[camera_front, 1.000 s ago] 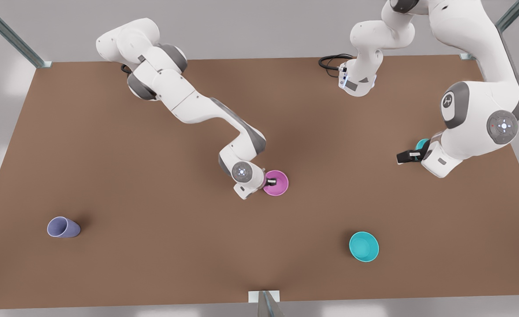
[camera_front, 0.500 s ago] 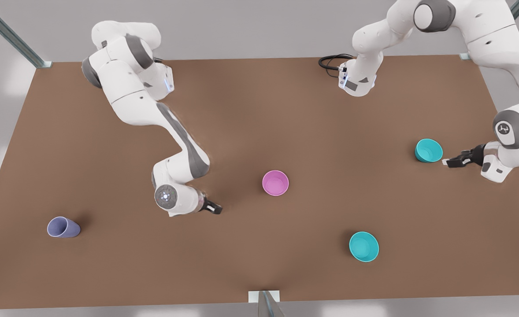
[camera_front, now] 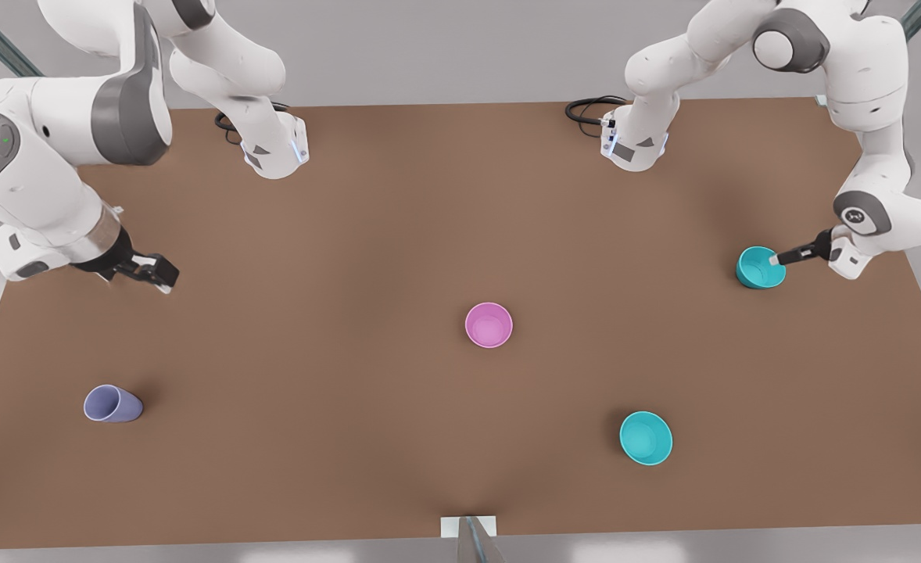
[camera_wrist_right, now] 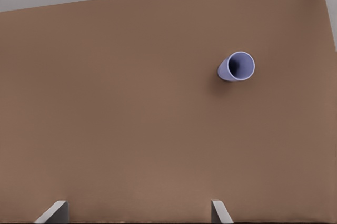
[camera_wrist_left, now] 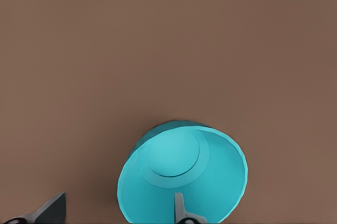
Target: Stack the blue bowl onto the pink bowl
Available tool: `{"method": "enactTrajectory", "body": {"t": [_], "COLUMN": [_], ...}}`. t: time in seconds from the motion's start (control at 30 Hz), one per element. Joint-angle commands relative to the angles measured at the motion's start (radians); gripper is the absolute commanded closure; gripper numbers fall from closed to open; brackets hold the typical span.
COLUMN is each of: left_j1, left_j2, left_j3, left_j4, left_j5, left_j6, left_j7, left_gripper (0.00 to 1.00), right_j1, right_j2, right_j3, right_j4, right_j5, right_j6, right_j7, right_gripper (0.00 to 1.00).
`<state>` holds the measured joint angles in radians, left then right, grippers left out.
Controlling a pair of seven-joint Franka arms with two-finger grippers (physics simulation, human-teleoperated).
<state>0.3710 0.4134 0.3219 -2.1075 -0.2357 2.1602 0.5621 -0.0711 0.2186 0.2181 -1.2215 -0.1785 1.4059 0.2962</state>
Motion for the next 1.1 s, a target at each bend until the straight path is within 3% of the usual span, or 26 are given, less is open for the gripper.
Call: {"method": "enactTrajectory", "body": {"t": [0.0, 0.17, 0.2, 0.23, 0.33, 0.5, 0.6, 0.7, 0.77, 0.9, 1.07], "left_j1": [-0.001, -0.004, -0.004, -0.004, -0.007, -0.046, -0.25, -0.338, -0.55, -0.728, -0.779], "left_j2": [0.015, 0.05, 0.05, 0.051, 0.051, 0.016, -0.102, -0.081, 0.045, 0.286, 0.38], "left_j3": [0.0, -0.001, -0.001, -0.001, -0.001, -0.001, -0.006, -0.264, -0.265, -0.265, -0.268], "left_j4": [-0.002, -0.003, -0.005, -0.005, -0.005, 0.004, 0.11, 0.202, 0.402, 0.765, 0.92], "left_j5": [-0.04, -0.07, -0.071, -0.129, -0.129, -0.134, -0.16, -0.148, -0.051, 0.062, 0.03], "left_j6": [0.113, 0.11, 0.102, 0.102, 0.067, 0.024, -0.169, -0.169, -0.169, -0.318, -0.341], "left_j7": [0.453, 0.453, 0.453, 0.453, 0.455, 0.447, 0.181, -0.194, -0.517, -1.057, -1.214], "left_gripper": [0.0, 0.04, 0.29, 0.49, 0.79, 0.79, 0.79, 0.79, 0.79, 0.79, 0.79], "right_j1": [0.0, -0.004, -0.004, -0.006, -0.006, 0.0, 0.0, -0.001, -0.001, 0.0, 0.004], "right_j2": [-0.004, -0.01, -0.07, -0.168, -0.225, -0.125, -0.123, -0.122, -0.122, -0.113, -0.102], "right_j3": [0.0, -0.019, -0.035, -0.037, -0.06, -0.057, -0.057, -0.057, -0.057, -0.057, -0.055], "right_j4": [-0.001, 0.073, 0.036, -0.055, -0.177, -0.131, -0.131, -0.136, -0.138, -0.142, -0.142], "right_j5": [-0.01, -0.035, -0.03, -0.021, -0.012, -0.013, -0.015, -0.015, -0.015, -0.013, -0.013], "right_j6": [-0.122, -0.189, -0.186, -0.15, -0.087, -0.096, -0.093, -0.096, -0.096, -0.097, -0.096], "right_j7": [-0.42, -0.453, -0.456, -0.454, -0.451, -0.44, -0.442, -0.442, -0.442, -0.439, -0.437], "right_gripper": [0.0, 0.0, 0.0, 0.0, 0.0, 0.0, 0.0, 0.0, 0.0, 0.0, 0.0]}}
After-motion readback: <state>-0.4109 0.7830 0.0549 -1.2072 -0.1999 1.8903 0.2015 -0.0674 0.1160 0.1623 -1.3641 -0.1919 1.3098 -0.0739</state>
